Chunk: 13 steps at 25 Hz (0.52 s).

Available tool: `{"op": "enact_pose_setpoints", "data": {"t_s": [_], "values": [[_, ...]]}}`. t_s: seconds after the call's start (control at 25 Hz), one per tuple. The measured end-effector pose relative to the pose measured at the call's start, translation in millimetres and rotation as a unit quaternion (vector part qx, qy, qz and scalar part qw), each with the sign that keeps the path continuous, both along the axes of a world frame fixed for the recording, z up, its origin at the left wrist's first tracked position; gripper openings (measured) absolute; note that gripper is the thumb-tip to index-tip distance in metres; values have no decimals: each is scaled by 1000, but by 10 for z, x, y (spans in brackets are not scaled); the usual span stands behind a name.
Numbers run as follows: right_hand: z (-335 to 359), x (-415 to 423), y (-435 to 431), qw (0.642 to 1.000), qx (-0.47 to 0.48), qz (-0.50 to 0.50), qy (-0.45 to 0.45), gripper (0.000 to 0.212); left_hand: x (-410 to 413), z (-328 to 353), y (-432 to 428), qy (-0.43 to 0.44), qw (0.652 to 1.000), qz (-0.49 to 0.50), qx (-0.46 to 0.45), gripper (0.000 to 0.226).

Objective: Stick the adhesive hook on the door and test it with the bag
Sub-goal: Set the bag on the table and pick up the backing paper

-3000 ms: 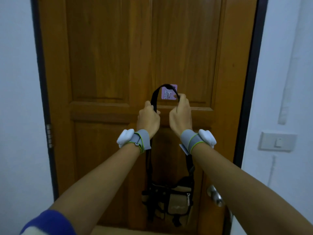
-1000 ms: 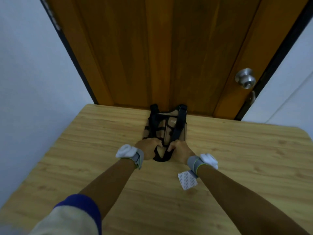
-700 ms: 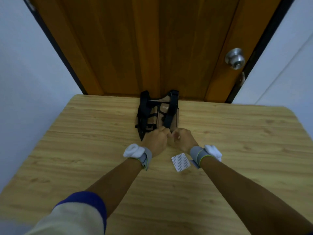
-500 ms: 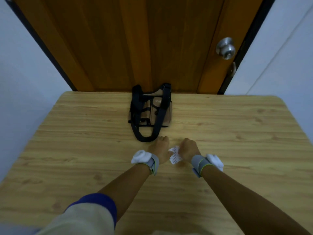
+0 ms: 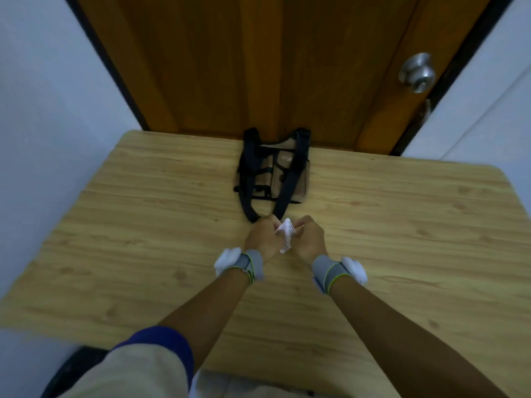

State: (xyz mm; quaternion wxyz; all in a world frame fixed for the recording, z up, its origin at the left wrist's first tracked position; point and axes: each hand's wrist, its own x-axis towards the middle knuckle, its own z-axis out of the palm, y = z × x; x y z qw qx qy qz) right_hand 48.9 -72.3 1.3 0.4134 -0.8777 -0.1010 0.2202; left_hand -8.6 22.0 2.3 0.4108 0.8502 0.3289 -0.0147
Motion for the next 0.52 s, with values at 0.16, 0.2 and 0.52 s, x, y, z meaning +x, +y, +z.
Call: {"op": "enact_pose_setpoints", "data": {"t_s": [0.16, 0.2, 0.52], "values": [[206, -389, 591, 995, 54, 84, -8, 13, -513, 104, 523, -59, 990, 120, -34, 8], [234, -500, 750, 992, 49, 119, -14, 13, -672, 139, 649, -67, 986, 149, -28, 10], [338, -2688, 1972, 930, 78, 359, 0, 20, -3091, 177, 1430, -113, 916, 384, 19, 19]]}}
